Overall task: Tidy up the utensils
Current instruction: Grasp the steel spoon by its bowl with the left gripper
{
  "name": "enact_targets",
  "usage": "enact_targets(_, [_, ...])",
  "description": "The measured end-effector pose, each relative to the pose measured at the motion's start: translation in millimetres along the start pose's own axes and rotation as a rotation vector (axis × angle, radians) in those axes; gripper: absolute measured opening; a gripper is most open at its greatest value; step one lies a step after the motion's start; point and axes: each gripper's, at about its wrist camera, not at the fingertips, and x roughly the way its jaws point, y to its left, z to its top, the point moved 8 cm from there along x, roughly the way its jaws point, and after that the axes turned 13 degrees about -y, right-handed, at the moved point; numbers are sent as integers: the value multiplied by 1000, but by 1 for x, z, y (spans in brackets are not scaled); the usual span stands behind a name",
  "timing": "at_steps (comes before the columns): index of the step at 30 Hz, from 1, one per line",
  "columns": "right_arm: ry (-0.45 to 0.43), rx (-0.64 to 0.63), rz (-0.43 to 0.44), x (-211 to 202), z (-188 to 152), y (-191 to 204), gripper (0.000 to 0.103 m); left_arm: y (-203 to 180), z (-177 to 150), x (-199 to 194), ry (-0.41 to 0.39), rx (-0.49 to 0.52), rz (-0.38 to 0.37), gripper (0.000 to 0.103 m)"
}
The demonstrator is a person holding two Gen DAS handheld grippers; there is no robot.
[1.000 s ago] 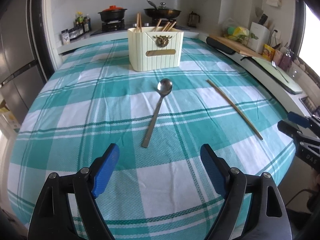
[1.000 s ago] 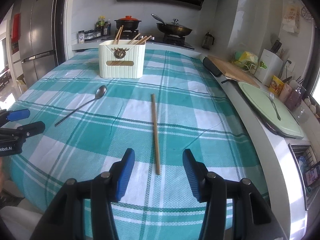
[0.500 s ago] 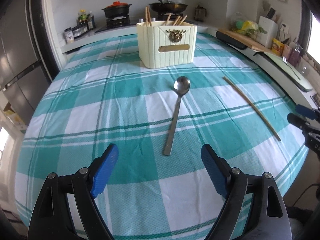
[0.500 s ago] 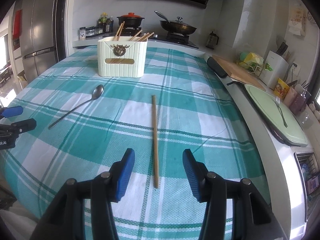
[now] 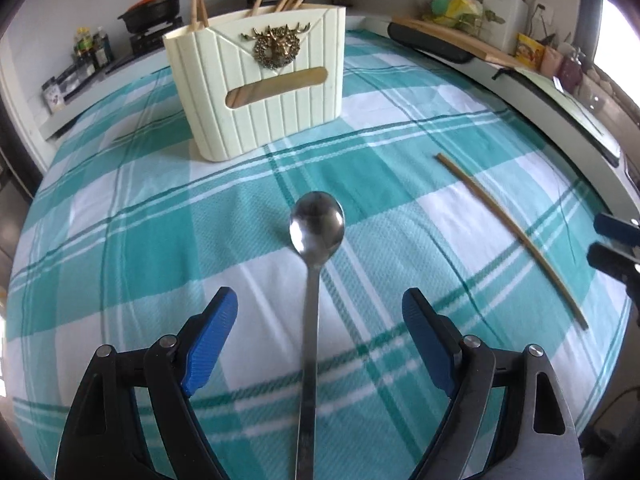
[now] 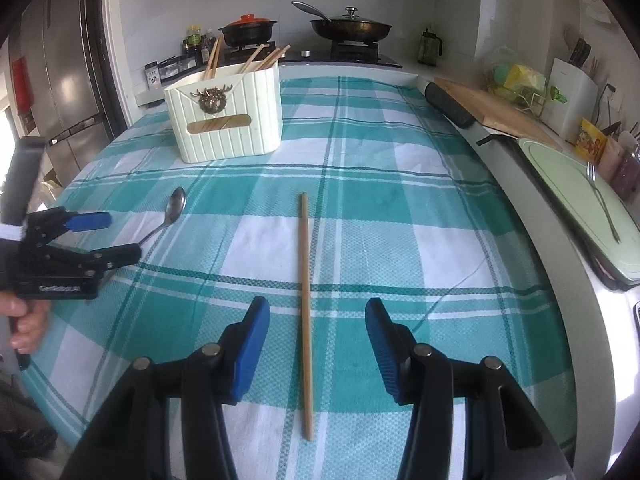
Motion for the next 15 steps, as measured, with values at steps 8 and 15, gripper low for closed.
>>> enact_targets(8, [11, 29, 9, 2, -3, -10, 51, -7, 14, 42, 26, 13, 4, 77])
enact_targets(15, [31, -20, 67, 24, 5, 0, 51, -1, 19, 36, -20, -5, 7, 36])
